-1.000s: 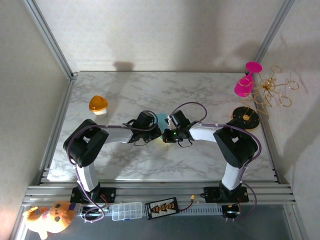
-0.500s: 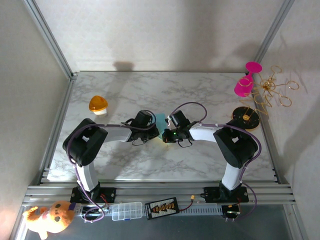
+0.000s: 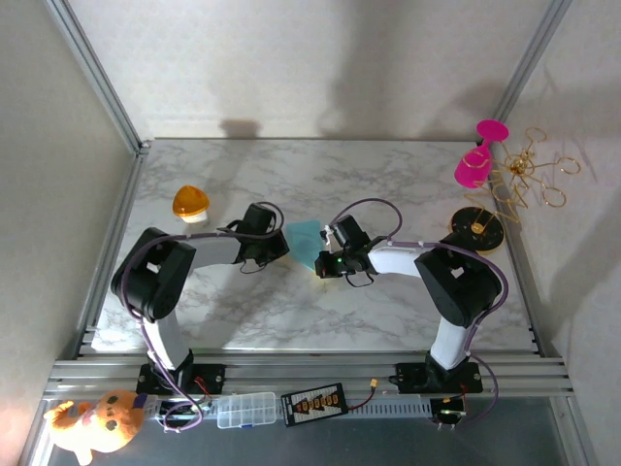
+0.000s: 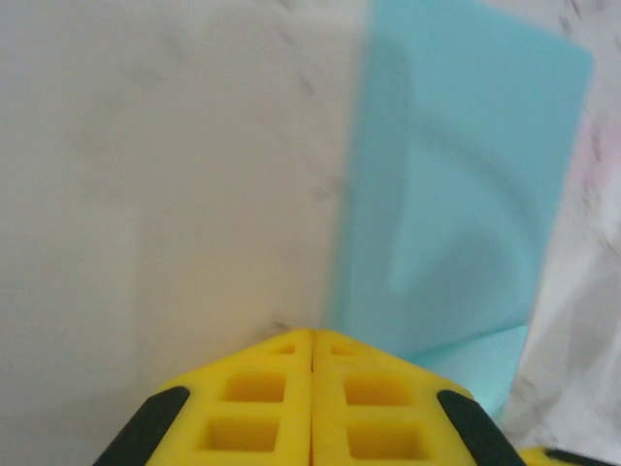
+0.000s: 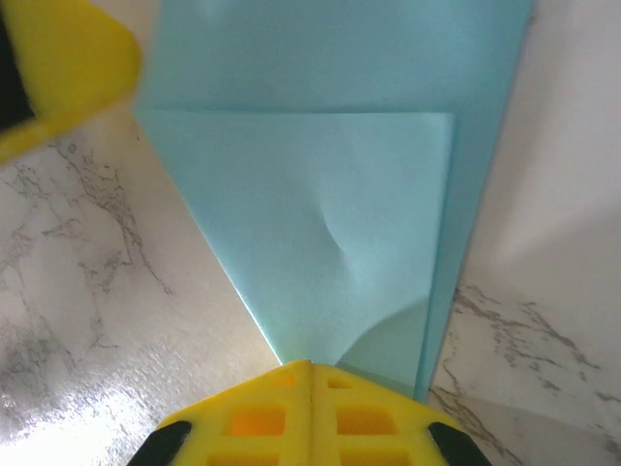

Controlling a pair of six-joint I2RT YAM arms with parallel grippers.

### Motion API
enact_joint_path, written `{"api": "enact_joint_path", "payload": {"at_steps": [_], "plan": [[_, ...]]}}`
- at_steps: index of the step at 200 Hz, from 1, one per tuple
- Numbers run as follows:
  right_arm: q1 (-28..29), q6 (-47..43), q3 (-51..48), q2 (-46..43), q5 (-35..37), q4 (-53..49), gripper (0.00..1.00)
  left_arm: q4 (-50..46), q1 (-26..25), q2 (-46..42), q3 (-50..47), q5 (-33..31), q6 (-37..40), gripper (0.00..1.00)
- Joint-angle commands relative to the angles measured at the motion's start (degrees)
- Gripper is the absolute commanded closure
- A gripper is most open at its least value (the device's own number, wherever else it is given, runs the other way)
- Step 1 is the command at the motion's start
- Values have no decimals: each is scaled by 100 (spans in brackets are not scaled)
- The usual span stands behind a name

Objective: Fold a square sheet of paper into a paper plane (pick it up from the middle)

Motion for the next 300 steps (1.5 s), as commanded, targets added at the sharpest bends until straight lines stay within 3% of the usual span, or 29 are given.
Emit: {"api": "enact_joint_path", "payload": {"at_steps": [1, 45, 91, 187, 224, 300], "plan": [[-27, -48, -300, 193, 348, -904, 96, -444, 91, -436, 274, -400, 136, 93], [-27, -3, -264, 199, 285, -851, 96, 72, -305, -521, 175, 81, -290, 92], [-27, -6, -256, 205, 220, -815, 96, 309, -774, 144, 361, 279, -462, 93], [-33, -93, 98, -369, -454, -43, 94, -347, -762, 576, 466, -147, -612, 99], [-49, -38, 557, -1, -641, 132, 97, -265, -770, 598, 387, -102, -638, 99], [-53, 75, 479, 366, -524, 47, 100, -169, -770, 607, 220, -113, -697, 100]]}}
